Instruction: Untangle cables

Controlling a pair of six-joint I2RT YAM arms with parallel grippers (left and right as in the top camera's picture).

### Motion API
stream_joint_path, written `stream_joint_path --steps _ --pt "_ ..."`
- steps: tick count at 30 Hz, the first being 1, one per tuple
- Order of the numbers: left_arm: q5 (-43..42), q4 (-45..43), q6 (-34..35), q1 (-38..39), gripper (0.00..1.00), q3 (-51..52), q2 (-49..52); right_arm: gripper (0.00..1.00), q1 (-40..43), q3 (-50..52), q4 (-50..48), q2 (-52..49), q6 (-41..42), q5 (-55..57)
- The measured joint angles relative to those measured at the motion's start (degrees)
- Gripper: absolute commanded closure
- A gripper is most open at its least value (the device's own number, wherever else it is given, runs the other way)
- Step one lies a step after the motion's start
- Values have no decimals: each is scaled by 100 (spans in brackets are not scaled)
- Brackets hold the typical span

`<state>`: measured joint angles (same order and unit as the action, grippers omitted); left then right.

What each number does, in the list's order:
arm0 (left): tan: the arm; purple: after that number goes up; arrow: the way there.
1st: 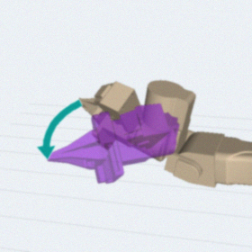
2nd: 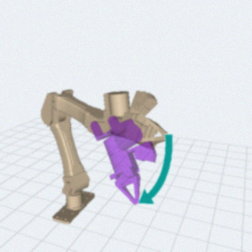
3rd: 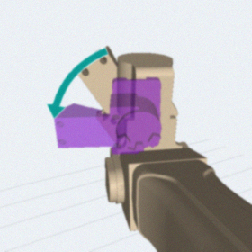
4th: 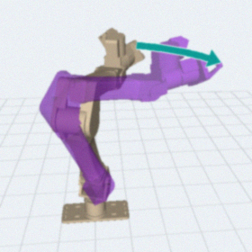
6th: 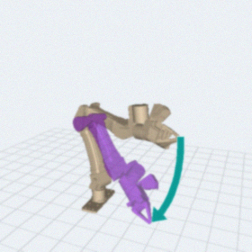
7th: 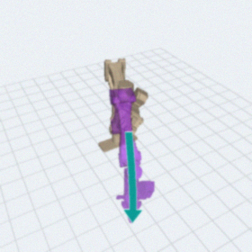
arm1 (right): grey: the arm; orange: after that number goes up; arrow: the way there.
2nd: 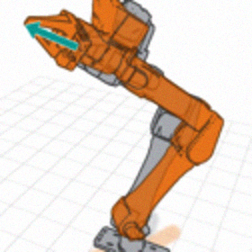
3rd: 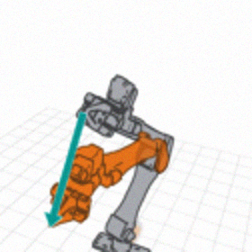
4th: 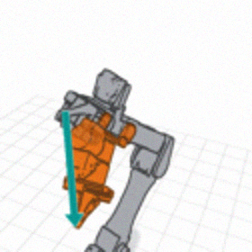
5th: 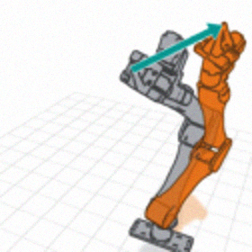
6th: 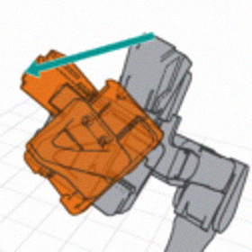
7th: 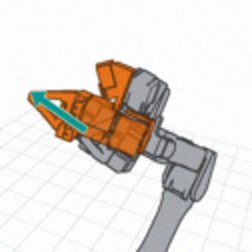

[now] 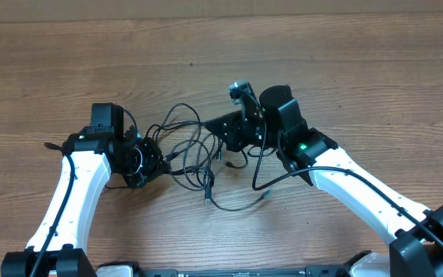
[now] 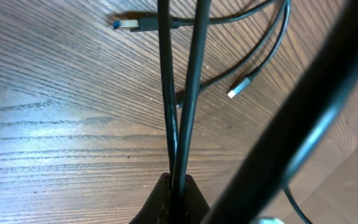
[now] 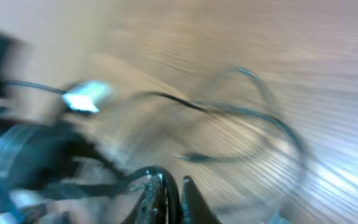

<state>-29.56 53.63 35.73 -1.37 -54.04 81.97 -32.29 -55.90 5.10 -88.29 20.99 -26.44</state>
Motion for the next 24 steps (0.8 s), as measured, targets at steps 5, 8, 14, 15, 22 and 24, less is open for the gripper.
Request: stream_joint_path --steps 5,8,14,15,22,24 --pt "-63 -2 -201 2 96 0 0 0 76 2 796 0 17 1023" --pt "-74 -39 -264 17 96 0 0 0 81 0 1130 2 -2 1270" --pt "-83 -46 -297 17 96 0 0 0 81 0 1467 2 -111 1012" --pt "-81 -46 -306 17 96 0 0 0 81 0 1467 4 -236 807" --pt "-57 -105 -310 17 96 0 0 0 24 0 1475 7 -1543 -734" --pt "-33 -107 -310 17 96 0 0 0 -52 0 1506 7 -1945 -1106"
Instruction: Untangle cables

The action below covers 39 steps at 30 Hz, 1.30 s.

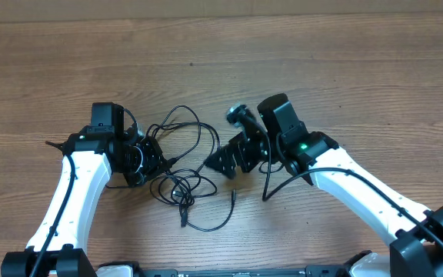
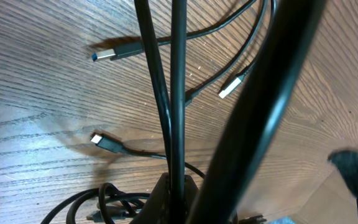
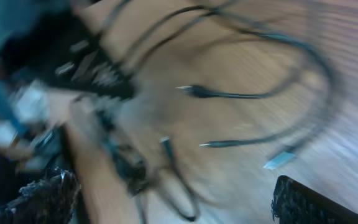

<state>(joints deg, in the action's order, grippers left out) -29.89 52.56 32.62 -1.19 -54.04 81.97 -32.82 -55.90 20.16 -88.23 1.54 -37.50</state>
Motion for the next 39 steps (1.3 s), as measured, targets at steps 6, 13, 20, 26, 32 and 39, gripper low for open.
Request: stream_joint_path --steps 6,13,20,26,32,39 --pt "162 -9 168 0 96 0 0 1 -420 0 31 0 -1003 -684" --pt "476 -92 540 0 95 0 0 7 -1014 0 33 0 -1670 -898" --pt "531 -111 820 0 96 0 0 6 -1259 0 24 0 -1814 -798" --pt "529 -149 927 0 96 0 0 4 -1303 0 -15 0 -1832 -466" --pt "299 -151 925 35 96 0 0 3 -1303 0 -170 -2 -1834 -7" --pt "2 -177 920 396 96 0 0 5 -1303 0 -337 -146 -1825 236"
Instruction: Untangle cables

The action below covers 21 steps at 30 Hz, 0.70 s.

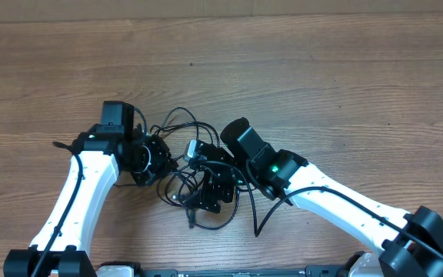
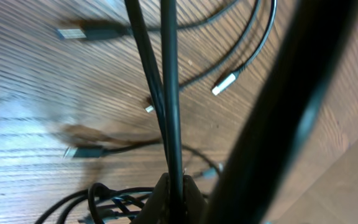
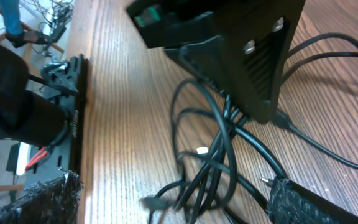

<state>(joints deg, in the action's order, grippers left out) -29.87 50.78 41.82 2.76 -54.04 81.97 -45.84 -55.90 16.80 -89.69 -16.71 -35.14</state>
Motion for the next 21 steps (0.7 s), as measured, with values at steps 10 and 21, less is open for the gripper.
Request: stream_joint_path --steps 10,21 --pt "-103 -44 -2 365 96 0 0 18 0 0 -7 -125 9 387" --pt "-129 -129 0 363 96 0 0 74 2 0 -26 -125 37 474"
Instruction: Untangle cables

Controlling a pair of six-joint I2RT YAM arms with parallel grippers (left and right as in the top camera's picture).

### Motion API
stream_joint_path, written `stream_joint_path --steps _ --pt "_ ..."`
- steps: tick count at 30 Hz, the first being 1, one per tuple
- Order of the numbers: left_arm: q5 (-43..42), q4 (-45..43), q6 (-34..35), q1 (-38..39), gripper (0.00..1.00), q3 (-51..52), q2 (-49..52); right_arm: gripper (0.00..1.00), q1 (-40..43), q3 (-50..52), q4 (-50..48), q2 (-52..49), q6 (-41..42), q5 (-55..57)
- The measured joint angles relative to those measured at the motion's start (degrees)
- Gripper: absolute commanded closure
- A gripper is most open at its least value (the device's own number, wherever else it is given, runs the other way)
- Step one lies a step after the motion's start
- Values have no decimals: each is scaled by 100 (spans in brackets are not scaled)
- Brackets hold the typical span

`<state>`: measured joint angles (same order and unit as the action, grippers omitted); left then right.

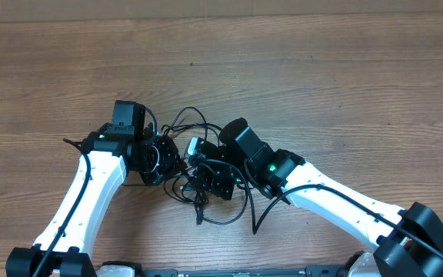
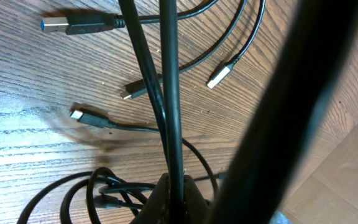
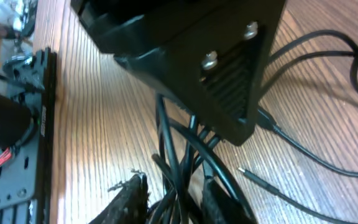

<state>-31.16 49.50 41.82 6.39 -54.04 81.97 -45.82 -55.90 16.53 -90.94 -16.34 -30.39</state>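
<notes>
A knot of thin black cables [image 1: 193, 187] lies on the wooden table between the two arms. My left gripper [image 1: 169, 160] is shut on two black cables [image 2: 168, 93] that run up from its jaws [image 2: 176, 190]. My right gripper [image 1: 206, 183] sits low in the knot. Its fingers [image 3: 131, 194] stand close on either side of a bundle of cables [image 3: 182, 186] and are shut on it. The left gripper's black body [image 3: 191, 56] looms just beyond. Loose plugs lie on the wood: a blue USB plug [image 2: 55, 25] and a small plug [image 2: 81, 114].
A loose loop of cable [image 1: 225, 219] trails toward the table's front edge. Further strands arc out behind the knot [image 1: 187, 117]. The wooden table [image 1: 344, 77] stretches wide at the back and right. A black rail [image 3: 39, 124] runs along the table edge.
The right gripper's fingers, wide open over the knot before, now stand close and shut on a bundle of cables. The left gripper has shifted slightly right, still holding its two cables.
The left gripper held two cables throughout. The right gripper was first shut up at the right of the tangle, then open and lower beside it, then open over the knot near the left gripper. It is now shut on the bundle there.
</notes>
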Motion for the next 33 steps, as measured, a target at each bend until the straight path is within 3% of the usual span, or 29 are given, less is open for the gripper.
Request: stream_joint_path --steps 7,12,23,33 --pt "-15 -7 151 0 96 0 0 73 0 0 0 0 2 -7" --pt "-52 -72 264 2 96 0 0 96 -2 0 -4 0 11 0" --pt "15 -101 308 2 96 0 0 96 4 0 -2 0 361 0" --pt "935 254 291 2 96 0 0 96 4 -90 70 76 1296 2"
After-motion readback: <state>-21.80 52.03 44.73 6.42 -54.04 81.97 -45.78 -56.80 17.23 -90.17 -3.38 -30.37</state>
